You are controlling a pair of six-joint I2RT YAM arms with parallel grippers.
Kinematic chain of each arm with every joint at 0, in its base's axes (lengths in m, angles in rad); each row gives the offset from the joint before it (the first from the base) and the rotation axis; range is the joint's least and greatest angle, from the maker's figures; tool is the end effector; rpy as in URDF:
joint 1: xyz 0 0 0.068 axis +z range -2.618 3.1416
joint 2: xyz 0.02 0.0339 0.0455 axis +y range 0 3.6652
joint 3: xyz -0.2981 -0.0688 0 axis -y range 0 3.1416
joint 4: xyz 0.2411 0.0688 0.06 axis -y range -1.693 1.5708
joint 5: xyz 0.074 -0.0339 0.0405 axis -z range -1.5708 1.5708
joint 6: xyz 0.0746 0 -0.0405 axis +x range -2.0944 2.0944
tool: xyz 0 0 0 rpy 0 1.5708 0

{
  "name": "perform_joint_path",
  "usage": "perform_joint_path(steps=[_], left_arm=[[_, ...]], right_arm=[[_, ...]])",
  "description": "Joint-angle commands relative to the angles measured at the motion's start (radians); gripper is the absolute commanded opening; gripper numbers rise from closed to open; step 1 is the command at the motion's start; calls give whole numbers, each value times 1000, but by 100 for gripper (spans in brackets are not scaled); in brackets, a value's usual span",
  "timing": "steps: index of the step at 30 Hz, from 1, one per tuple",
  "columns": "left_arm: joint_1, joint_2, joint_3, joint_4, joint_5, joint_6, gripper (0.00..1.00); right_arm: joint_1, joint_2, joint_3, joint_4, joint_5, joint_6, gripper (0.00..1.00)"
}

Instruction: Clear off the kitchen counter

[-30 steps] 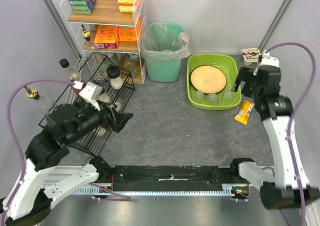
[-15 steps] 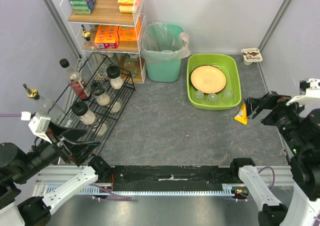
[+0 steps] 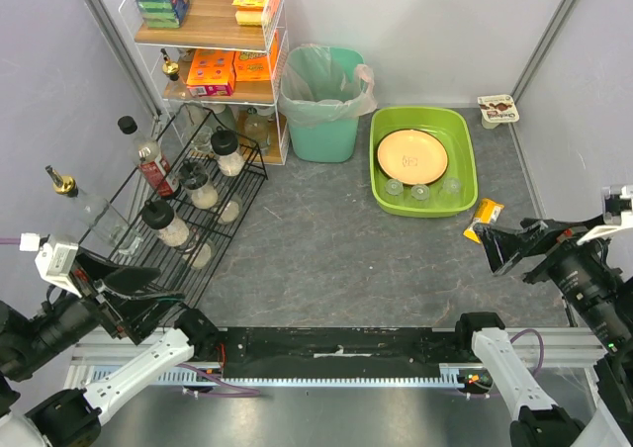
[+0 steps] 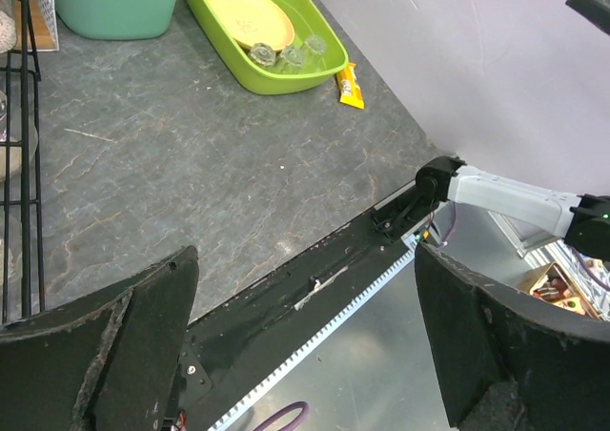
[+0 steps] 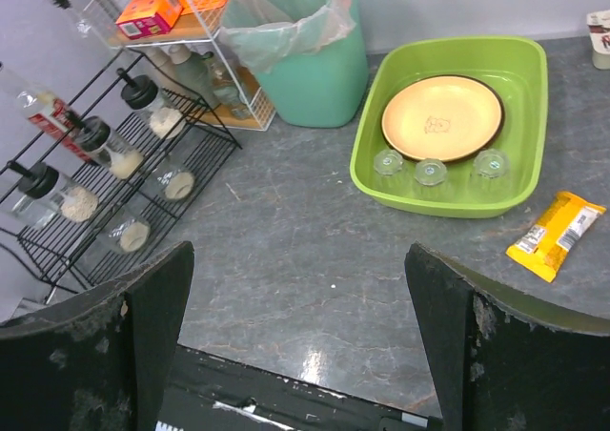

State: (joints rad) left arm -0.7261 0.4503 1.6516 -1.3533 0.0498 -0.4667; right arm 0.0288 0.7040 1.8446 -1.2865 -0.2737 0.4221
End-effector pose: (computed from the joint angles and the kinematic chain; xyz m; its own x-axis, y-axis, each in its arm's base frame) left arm -0.0552 0.0440 0.4673 -0.4160 -0.2316 -0.8794 0.5741 0.6830 -0.4515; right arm -0.0175 0.0197 0.5294 -0.2534 0.3873 -0.8864 -0.2096 0.8726 0.4412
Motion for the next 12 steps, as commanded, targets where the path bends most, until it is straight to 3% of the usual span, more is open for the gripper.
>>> perform_joint_path(steps=[1, 12], left_arm=[[1, 2, 33, -34, -7, -41, 99], [2, 24, 50, -27, 42, -1, 99]], right_arm=[[-1, -17, 25, -28, -90, -34, 98], [0, -29, 5, -51, -93, -54, 98]])
